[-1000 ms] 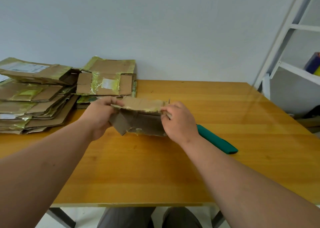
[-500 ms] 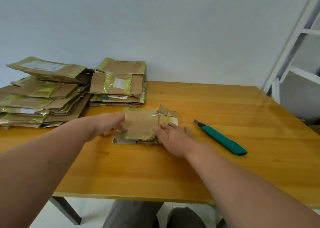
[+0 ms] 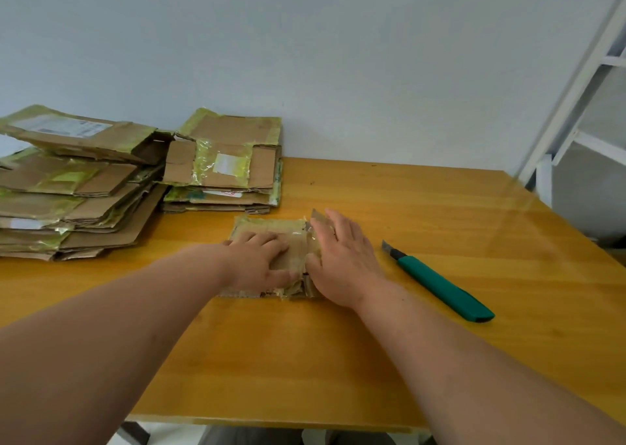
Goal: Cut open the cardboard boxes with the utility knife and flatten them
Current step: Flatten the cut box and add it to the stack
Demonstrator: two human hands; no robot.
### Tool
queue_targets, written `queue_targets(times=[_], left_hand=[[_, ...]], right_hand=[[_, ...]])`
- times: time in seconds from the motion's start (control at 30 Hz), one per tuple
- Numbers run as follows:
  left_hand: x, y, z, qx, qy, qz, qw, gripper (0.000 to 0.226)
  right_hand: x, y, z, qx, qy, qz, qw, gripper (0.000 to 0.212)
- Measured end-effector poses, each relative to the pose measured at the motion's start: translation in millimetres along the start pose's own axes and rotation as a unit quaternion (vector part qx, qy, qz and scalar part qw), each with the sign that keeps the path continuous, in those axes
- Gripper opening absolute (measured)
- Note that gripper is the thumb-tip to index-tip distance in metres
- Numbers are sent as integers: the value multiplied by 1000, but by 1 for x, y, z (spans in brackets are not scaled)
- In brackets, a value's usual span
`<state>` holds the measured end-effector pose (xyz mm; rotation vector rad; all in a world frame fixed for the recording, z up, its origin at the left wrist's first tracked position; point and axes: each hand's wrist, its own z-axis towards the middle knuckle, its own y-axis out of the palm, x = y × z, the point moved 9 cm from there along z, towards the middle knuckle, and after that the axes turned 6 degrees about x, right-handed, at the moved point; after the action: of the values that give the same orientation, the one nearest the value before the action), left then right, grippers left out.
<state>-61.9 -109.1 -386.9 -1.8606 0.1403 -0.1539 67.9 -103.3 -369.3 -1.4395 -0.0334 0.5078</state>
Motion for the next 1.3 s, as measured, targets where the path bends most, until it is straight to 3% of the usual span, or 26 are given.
queue_targets(times=[0.13, 0.4, 0.57, 0.63, 0.67, 0.73, 0.77, 0.83, 0.9, 1.1, 1.2, 1.3], left_hand=[[0, 9, 3, 29, -36, -65, 997, 77], [-2, 20, 10, -27, -35, 23, 999, 97], [-1, 21, 10, -1, -35, 10, 999, 98], [-2, 12, 3, 9, -24, -63, 998, 90], [-7, 6, -2, 11, -36, -170, 985, 82], [-21, -8, -12, 40, -83, -372, 924, 71], [-34, -14, -18, 76, -118, -384, 913, 73], [-57, -19, -30, 120, -196, -224, 947, 79], [-65, -15, -37, 108, -237, -151, 954, 78], [-57, -5, -38, 106, -250, -343, 899, 52], [-57, -14, -39, 133, -226, -404, 876, 55], [-55, -31, -41, 153, -182, -425, 874, 59]], right_hand=[[6, 33, 2, -108, -6, -59, 992, 66], [11, 33, 6, -104, 10, -74, 992, 58], [10, 31, 8, -114, 29, -73, 990, 59], [11, 26, 9, -96, 44, -25, 994, 59], [11, 21, 8, -79, 47, 0, 996, 59], [13, 12, 4, -47, 62, 60, 995, 57], [15, 8, 2, -40, 70, 82, 993, 57], [19, 6, -2, -44, 82, 94, 991, 57], [19, 3, -5, -46, 84, 89, 991, 51], [12, -1, -10, -65, 74, 16, 995, 39], [22, -9, -12, -19, 126, 71, 989, 32], [32, -24, -17, 29, 173, 78, 981, 54]])
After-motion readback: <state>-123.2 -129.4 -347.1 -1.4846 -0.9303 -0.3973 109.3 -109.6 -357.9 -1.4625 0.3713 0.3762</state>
